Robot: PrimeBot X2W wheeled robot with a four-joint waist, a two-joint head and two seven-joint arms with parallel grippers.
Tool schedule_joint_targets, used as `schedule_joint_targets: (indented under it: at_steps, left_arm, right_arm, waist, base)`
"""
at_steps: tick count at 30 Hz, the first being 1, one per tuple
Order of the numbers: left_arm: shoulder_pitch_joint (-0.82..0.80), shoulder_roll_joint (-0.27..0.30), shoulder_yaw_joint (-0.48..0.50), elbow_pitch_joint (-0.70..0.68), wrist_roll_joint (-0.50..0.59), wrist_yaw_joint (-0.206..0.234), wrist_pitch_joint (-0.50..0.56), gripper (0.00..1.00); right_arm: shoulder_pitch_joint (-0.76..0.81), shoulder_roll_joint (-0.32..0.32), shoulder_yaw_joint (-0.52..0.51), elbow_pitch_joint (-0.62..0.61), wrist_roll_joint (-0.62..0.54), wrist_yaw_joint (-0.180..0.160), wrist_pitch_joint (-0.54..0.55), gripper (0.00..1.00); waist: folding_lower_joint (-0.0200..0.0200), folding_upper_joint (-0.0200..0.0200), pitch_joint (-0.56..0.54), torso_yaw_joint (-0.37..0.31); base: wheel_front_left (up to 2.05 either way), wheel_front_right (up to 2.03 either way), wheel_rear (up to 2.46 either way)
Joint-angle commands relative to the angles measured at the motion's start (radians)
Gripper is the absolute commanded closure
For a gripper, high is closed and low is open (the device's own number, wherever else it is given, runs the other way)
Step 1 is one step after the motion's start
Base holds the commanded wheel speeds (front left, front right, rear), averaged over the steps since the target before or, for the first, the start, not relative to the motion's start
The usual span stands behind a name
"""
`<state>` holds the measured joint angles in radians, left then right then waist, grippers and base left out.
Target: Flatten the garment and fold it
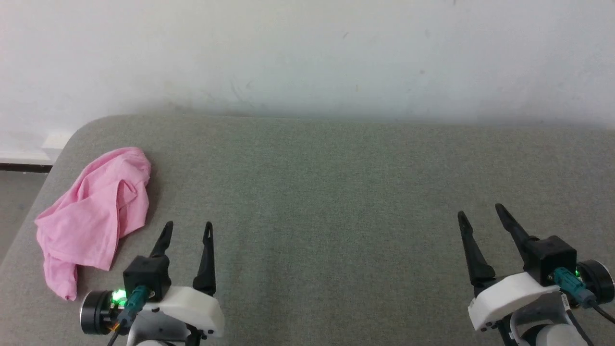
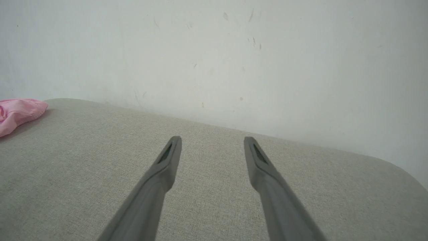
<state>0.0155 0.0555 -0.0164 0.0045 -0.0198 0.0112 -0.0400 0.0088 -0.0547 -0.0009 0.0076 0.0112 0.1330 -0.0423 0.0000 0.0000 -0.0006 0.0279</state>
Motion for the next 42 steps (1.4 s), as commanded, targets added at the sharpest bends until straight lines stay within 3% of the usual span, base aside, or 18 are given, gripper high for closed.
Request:
schedule_joint_targets:
  at_steps: [1, 42]
  left_arm:
    - [0.017, -0.001, -0.004, -0.007, -0.01, 0.009, -0.013, 0.0]
    - [0.071, -0.003, -0.026, -0.034, -0.031, 0.034, -0.097, 0.0]
  right_arm:
    - [0.007, 0.001, 0.0, -0.005, 0.008, 0.0, -0.011, 0.0]
    - [0.032, 0.002, 0.037, 0.029, 0.049, -0.001, -0.094, 0.0]
  waist:
    - [0.0, 0.0, -0.001, 0.012]
    - [0.0, 0.0, -0.021, 0.3]
  base:
    - [0.0, 0.0, 0.0]
    - [0.0, 0.0, 0.0]
